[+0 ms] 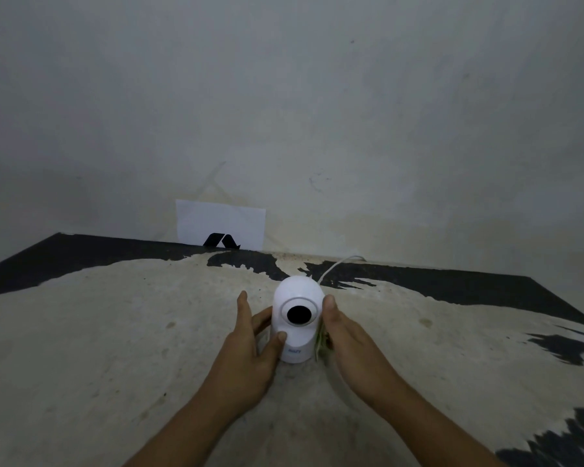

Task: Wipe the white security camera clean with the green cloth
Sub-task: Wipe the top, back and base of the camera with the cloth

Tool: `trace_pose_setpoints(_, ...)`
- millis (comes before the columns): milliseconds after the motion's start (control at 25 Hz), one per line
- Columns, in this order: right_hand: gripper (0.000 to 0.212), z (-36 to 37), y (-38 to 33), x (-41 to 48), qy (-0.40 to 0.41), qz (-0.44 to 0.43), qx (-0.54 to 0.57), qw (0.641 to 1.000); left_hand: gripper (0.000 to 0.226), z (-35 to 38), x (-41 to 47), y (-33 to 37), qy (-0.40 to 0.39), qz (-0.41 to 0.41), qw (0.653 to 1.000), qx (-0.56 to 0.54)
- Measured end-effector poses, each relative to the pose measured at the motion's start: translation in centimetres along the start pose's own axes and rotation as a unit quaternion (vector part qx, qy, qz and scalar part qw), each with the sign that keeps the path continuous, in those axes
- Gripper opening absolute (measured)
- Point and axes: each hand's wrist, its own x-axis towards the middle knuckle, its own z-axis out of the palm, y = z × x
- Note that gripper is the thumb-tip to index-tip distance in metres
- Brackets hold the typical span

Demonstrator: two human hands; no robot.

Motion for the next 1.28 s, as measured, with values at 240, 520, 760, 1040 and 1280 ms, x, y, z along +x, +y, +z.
trace_pose_setpoints(240, 0.063, -0.7, -4.3, 1.3, -0.007, -0.101, -0.064, 0.993, 0.092, 0.0, 0.2, -0.3, 0.0, -0.003, 1.0, -0.009)
trace_pose_setpoints(520, 0.067, 0.5, -3.6, 1.4, -0.072, -0.35, -0.508, 0.784, 0.103, -0.3, 0.5, -0.7, -0.033, -0.005, 0.999, 0.023)
trace_pose_setpoints(760, 0.068, -0.3, -2.1, 2.3, 0.004, -0.283, -0.356, 0.891, 0.093, -0.2, 0.1, 0.0, -0.014, 0.002, 1.0, -0.021)
trace_pose_setpoints(1040, 0.07, 0.7, 0.1, -0.1, 0.013, -0.084, -0.072, 0.994, 0.093, 0.0, 0.2, -0.5, -0.001, 0.007, 1.0, -0.009)
trace_pose_setpoints(1280, 0.081, 2.4, 1.7, -2.9, 0.0, -0.069, -0.042, 0.997, 0.093, 0.0, 0.2, -0.5, -0.004, 0.006, 1.0, -0.012)
